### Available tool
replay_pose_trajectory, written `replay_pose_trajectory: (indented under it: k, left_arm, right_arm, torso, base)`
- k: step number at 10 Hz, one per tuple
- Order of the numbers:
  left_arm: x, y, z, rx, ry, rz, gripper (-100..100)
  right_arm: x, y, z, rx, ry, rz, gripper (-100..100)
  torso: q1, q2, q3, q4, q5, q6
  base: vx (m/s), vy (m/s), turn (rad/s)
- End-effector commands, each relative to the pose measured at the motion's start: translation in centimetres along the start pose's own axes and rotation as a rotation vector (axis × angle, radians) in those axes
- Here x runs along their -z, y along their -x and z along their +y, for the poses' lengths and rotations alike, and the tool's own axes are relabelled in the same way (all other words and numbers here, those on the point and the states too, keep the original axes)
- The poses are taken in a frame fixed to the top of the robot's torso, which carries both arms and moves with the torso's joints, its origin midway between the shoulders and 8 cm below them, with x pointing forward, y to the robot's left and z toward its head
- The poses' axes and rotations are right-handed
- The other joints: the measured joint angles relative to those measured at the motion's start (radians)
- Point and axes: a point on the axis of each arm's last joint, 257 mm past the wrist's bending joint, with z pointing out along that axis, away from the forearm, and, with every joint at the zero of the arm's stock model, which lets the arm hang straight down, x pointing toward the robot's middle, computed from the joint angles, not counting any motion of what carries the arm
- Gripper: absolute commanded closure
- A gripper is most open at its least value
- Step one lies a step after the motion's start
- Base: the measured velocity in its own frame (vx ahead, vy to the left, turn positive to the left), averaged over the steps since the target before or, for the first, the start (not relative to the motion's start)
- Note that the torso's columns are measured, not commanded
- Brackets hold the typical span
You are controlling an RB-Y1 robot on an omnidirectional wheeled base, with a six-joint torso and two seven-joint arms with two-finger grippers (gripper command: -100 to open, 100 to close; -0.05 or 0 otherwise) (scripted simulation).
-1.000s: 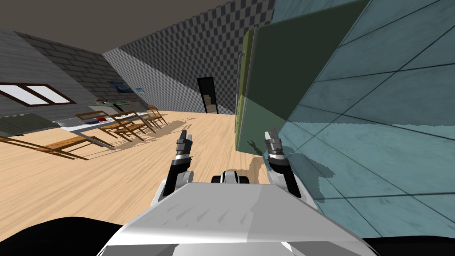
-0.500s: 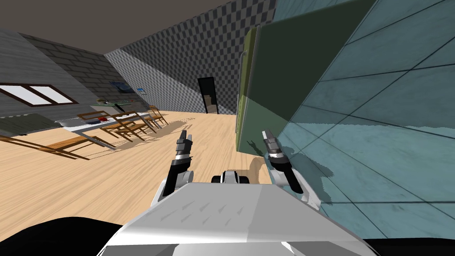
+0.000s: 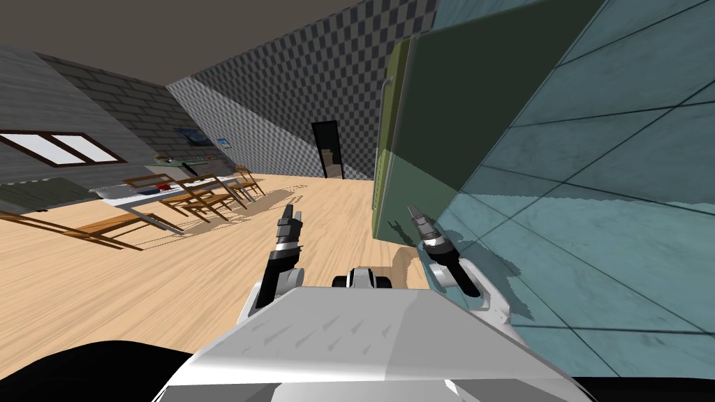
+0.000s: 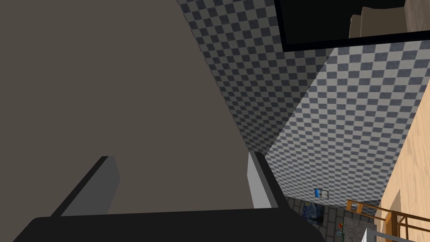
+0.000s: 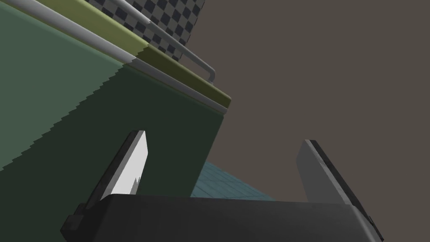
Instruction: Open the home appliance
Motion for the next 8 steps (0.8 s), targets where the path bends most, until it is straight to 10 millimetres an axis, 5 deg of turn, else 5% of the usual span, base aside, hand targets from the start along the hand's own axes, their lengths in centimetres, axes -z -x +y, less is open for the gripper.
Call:
replay_pose_trajectory:
  k: [1,8]
  left_arm:
    - [0.0,0.0,0.0,0.0,0.0,0.0,0]
    - [0.0,0.0,0.0,0.0,0.0,0.0,0]
  right_arm:
    - [-0.3,-0.8,-0.3,0.063,0.025,0.079,-100]
    - [-0.5,-2.0,-1.1,0.215,0.078,0.269,-100]
  torso:
    - [-0.001,0.001,0.0,0.0,0.0,0.0]
    - [0.0,0.0,0.0,0.0,0.0,0.0]
  base:
    - [0.025,0.028,0.019]
    - [0.027,0.025,0.009]
